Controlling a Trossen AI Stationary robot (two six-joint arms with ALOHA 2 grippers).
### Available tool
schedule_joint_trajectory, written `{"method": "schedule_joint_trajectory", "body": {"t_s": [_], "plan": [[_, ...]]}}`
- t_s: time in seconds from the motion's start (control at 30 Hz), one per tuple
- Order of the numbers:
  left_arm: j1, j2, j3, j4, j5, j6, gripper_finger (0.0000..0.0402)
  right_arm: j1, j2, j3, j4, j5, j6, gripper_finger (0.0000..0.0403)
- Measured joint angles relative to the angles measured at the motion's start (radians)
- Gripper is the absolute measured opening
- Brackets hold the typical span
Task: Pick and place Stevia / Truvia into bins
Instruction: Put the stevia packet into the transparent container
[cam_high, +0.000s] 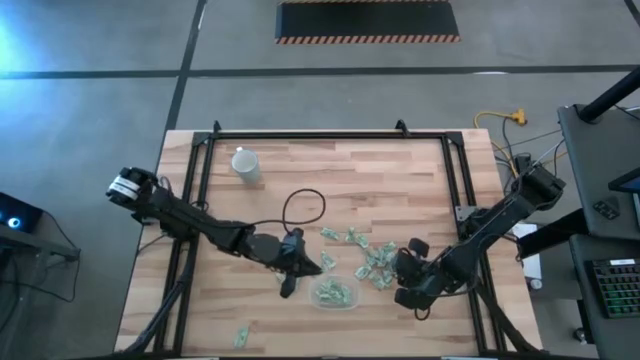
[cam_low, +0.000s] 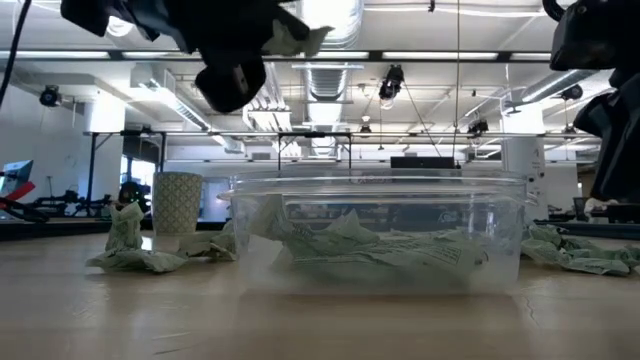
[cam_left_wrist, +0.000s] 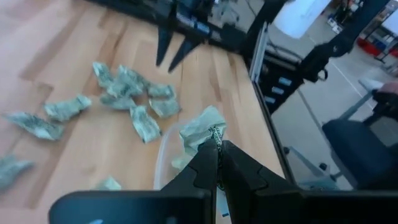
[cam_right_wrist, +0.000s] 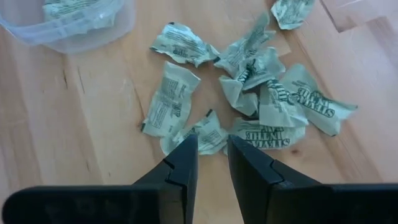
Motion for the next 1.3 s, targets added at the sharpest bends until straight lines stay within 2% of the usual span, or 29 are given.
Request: {"method": "schedule_joint_trajectory", "body": {"t_s": [0.27,0.47,0.63,0.9,1.03,1.3], "plan": [[-0.011,0.089,0.051,0.012,0.086,-0.005,0.0,0.0,0.0,-0.001,0.008,0.0,-0.013,0.0097],[-0.011,0.166,0.082,0.006,0.1,-0.004,0.0001,0.0,0.0,-0.002,0.009,0.0,-0.013,0.0104],[-0.011,0.194,0.089,-0.01,0.101,-0.003,0.0033,0.0,0.0,-0.002,0.014,0.001,-0.013,0.0109],[-0.011,0.186,0.09,-0.01,0.109,-0.009,0.0106,0.0,0.0,-0.002,0.085,0.001,-0.057,0.0105],[-0.011,0.159,0.091,-0.014,0.112,-0.035,0.0113,0.0,0.006,-0.003,0.121,0.001,-0.135,0.01],[-0.011,0.106,0.086,-0.042,0.117,-0.037,0.0114,-0.017,0.018,-0.034,0.123,0.003,-0.089,0.0104]]}}
